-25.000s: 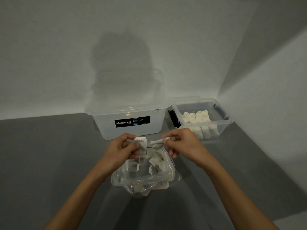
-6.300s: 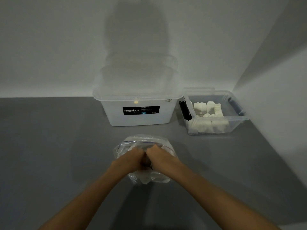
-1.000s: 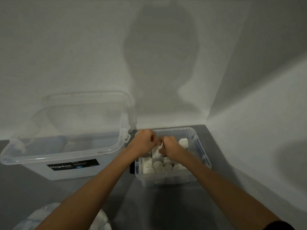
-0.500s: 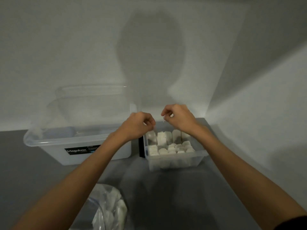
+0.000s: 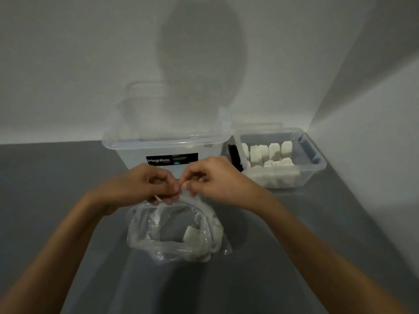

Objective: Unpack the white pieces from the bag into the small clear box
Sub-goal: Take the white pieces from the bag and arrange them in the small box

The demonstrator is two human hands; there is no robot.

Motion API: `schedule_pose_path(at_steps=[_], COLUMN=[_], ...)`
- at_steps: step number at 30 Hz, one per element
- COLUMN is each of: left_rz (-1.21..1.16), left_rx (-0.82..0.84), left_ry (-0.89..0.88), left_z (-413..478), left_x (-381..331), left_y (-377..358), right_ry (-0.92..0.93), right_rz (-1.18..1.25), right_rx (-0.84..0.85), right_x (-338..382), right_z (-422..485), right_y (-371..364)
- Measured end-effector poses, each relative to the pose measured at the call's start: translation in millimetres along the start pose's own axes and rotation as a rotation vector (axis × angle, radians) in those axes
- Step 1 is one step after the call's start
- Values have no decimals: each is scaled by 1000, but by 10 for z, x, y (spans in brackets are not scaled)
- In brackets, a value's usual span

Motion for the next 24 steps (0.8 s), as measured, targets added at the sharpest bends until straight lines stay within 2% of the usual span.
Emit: schedule_pose_path(at_steps=[3,5,9,13,16,19,24], left_rz=[-13,39,286,417,463,483,410], left_rx=[130,155,86,42,0,-45,-138], left_ry=[83,76,-52,-124,-132,-136,-180], left_z=[-181,-164,101,318,448,568,314], left_x=[331,472,586,778,1067,1322,978], left_y=[-158,-314,-671,-997,-1118,-1211,-1028], right_ry=[-23,-59,-95,-192,-278,-266,-316], right_rz=[-25,5,29,-313,-419,-472,-413], right_rx=[-85,-116,-33,133,240,236,165], right_x=[8,-22,-45,-450,-698,-730,-822], right_z=[-37,-88,-258,-285,-336,-369,-355], right_y=[-114,-189,-570,-1052,-1225,-1209,-1125])
Point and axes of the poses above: each hand's wrist, its own z-axis towards the middle knuckle, its own y-axis out of the back of the hand, x = y × z, the point moved 10 cm from there along z, towards the middle knuckle, and after that the axes turned 7 degrees about -x, right-handed, at the moved point
